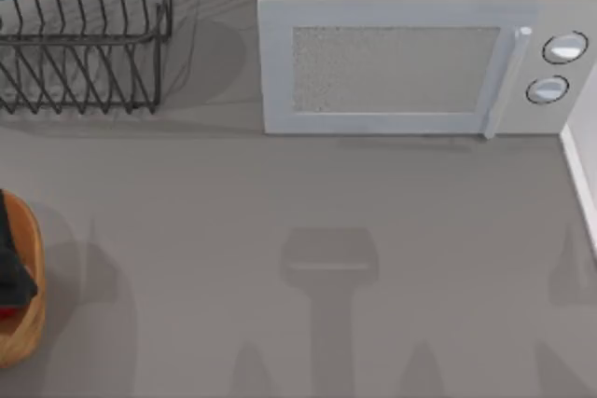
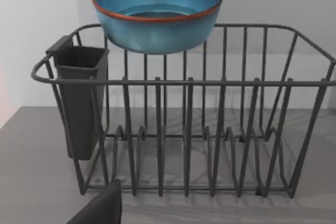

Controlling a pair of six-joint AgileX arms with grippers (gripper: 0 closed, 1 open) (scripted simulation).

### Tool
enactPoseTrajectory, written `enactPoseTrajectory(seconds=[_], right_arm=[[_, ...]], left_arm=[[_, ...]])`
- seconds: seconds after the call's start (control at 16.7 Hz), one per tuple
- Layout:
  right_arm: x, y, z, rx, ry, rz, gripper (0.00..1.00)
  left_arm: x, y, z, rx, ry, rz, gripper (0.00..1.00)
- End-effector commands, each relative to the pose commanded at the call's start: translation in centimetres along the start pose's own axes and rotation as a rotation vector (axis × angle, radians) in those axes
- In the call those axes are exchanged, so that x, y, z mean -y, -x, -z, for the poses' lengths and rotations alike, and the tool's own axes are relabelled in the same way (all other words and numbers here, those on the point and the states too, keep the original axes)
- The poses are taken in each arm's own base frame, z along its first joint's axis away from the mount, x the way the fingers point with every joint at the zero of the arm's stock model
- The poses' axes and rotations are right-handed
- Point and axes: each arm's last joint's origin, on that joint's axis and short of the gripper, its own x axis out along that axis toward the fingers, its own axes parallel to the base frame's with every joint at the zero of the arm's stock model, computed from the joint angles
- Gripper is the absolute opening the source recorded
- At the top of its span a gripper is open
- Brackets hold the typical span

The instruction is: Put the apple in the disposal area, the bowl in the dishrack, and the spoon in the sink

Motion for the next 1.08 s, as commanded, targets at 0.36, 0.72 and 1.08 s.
enactPoseTrajectory(seconds=[0.36, 0.72, 1.08], right_arm=[[0.5, -0.2, -1.1, -0.12, 0.044, 0.04, 1.0], [2.5, -2.6, -3.8, -0.603, 0.14, 0.123, 1.0], [6.6, -7.2, -4.8, -1.18, 0.128, 0.094, 1.0]], left_arm=[[0.0, 0.0, 0.0, 0.0, 0.0, 0.0, 1.0], [0.0, 0.0, 0.0, 0.0, 0.0, 0.0, 1.0], [0.0, 0.0, 0.0, 0.0, 0.0, 0.0, 1.0]])
